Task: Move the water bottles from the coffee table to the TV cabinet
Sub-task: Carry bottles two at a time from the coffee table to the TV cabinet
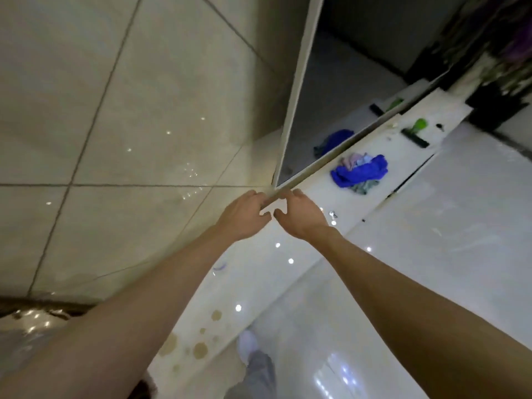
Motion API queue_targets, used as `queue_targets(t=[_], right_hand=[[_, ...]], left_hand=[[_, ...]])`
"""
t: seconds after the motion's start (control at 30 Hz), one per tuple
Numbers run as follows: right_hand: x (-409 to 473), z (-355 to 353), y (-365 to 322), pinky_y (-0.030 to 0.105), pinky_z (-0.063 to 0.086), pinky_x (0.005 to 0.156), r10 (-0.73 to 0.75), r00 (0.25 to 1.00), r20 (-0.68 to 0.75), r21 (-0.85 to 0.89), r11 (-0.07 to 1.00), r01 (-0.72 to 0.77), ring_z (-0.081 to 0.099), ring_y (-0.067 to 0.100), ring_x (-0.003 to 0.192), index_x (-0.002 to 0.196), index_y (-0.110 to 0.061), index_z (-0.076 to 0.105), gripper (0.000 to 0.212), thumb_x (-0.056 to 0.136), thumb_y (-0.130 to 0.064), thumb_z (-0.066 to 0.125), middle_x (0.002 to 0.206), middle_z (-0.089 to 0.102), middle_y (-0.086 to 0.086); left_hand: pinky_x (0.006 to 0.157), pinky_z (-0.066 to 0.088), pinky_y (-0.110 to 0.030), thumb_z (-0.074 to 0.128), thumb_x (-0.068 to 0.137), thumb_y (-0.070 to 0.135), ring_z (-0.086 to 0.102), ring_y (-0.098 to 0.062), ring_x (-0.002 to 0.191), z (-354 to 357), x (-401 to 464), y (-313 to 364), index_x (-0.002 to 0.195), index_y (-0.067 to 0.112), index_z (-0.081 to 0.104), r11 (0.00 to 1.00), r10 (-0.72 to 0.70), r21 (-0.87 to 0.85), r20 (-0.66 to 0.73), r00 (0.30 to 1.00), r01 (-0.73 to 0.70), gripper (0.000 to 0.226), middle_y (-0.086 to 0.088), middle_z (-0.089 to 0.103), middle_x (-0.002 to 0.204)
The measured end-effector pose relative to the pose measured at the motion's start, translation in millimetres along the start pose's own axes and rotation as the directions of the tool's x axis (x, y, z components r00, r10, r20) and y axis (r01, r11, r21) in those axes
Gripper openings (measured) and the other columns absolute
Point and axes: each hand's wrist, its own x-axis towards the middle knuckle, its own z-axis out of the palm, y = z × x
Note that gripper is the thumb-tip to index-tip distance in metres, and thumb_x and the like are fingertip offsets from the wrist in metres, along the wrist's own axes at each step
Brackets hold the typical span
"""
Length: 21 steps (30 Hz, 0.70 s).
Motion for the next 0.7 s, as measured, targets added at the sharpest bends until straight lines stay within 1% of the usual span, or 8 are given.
queue_targets(t=[0.07,0.17,0.27,0.37,0.5,0.6,0.7], right_hand=[[-23,-27,24,0.04,0.046,0.103,0.079,0.995,-0.061,0.011,0.997,-0.079,0.053,0.025,0.124,0.139,-0.016,0.044,0.05,0.095,-0.038,0.053,0.14,0.05,0.007],[-70,-61,64,0.04,0.046,0.102,0.211,0.966,-0.146,0.034,0.977,-0.209,0.05,0.025,0.128,0.14,-0.015,0.044,0.051,0.095,-0.038,0.052,0.144,0.047,0.007],[-135,-79,105,0.039,0.046,0.099,0.317,0.918,-0.238,0.089,0.949,-0.304,0.05,0.027,0.127,0.14,-0.012,0.046,0.052,0.094,-0.036,0.051,0.144,0.046,0.01],[-210,-80,139,0.039,0.046,0.099,0.431,0.854,-0.292,0.162,0.902,-0.4,0.052,0.027,0.126,0.14,-0.013,0.045,0.052,0.094,-0.037,0.051,0.145,0.045,0.009],[-321,-66,178,0.04,0.046,0.1,0.56,0.751,-0.351,0.261,0.829,-0.496,0.053,0.027,0.125,0.139,-0.013,0.046,0.052,0.094,-0.037,0.05,0.144,0.047,0.009],[-411,-50,201,0.04,0.046,0.099,0.667,0.641,-0.379,0.359,0.745,-0.562,0.055,0.027,0.121,0.137,-0.014,0.049,0.05,0.093,-0.037,0.051,0.142,0.049,0.008],[-504,-32,218,0.039,0.046,0.099,0.772,0.512,-0.377,0.446,0.636,-0.63,0.055,0.027,0.121,0.136,-0.015,0.049,0.048,0.092,-0.035,0.052,0.14,0.05,0.009]], left_hand=[[0.092,0.051,-0.038,0.058,0.09,0.031,0.062,-0.026,0.108,1,1,38,0.125,0.019,0.059,0.996,0.082,0.033,0.001,0.997,-0.082,0.037,-0.006,0.061,0.123],[0.091,0.054,-0.036,0.057,0.091,0.033,0.062,-0.022,0.106,5,-6,103,0.125,0.02,0.058,0.978,0.193,0.073,0.023,0.981,-0.194,0.036,-0.002,0.06,0.125],[0.089,0.049,-0.032,0.056,0.09,0.034,0.061,-0.021,0.11,18,-28,167,0.129,0.021,0.056,0.946,0.305,0.085,0.083,0.949,-0.311,0.041,0.0,0.059,0.13],[0.096,0.05,-0.039,0.057,0.09,0.034,0.058,-0.023,0.115,45,-74,220,0.131,0.019,0.053,0.913,0.389,0.069,0.147,0.909,-0.402,0.044,-0.003,0.056,0.132],[0.098,0.05,-0.042,0.058,0.089,0.036,0.058,-0.023,0.115,98,-151,271,0.13,0.018,0.053,0.846,0.496,0.074,0.252,0.831,-0.528,0.045,-0.004,0.055,0.133],[0.102,0.047,-0.04,0.057,0.09,0.036,0.056,-0.024,0.121,138,-212,306,0.135,0.017,0.051,0.771,0.574,0.077,0.345,0.742,-0.632,0.049,-0.006,0.054,0.137],[0.102,0.047,-0.04,0.057,0.091,0.035,0.057,-0.025,0.118,174,-277,346,0.136,0.016,0.051,0.682,0.654,0.054,0.401,0.641,-0.729,0.049,-0.007,0.057,0.134]])
